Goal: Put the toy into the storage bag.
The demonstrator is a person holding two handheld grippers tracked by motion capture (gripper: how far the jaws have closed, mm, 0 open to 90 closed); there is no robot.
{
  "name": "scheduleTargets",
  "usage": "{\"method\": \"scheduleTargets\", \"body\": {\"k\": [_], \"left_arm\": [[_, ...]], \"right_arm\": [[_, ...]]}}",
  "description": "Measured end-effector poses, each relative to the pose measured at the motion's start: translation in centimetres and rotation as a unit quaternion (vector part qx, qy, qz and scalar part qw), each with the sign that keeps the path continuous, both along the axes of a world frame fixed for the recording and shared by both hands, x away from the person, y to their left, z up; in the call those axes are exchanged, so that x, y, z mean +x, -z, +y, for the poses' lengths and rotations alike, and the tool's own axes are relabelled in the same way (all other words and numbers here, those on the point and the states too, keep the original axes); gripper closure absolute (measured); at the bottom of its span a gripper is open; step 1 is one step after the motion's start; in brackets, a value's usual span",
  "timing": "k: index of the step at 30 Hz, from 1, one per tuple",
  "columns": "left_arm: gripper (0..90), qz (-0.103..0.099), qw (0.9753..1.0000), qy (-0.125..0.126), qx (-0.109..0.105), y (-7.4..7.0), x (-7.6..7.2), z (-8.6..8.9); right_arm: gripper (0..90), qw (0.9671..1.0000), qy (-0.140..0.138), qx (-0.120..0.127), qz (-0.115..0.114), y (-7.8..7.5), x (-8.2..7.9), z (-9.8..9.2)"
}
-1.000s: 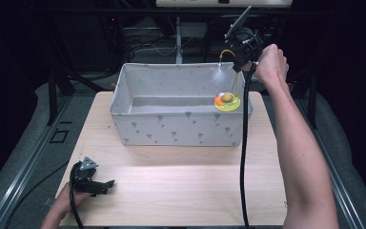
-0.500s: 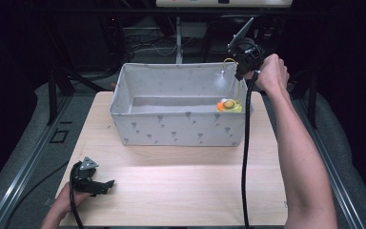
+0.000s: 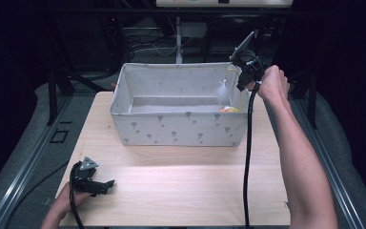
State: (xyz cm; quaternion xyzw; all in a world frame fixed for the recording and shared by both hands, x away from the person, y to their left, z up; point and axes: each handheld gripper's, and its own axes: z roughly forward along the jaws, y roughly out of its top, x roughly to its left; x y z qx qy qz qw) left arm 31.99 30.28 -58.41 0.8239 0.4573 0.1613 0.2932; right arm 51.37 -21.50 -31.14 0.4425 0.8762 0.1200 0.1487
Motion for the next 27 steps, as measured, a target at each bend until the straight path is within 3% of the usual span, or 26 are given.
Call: {"method": "scheduleTargets", "body": {"k": [27], "left_arm": [[0.0,0.0,1.0,0.0,0.0,0.0,0.0,0.0]], "right_arm": [[87.9,0.9982,0.011,0.001,0.059,6.0,0.3,-0.6]]}}
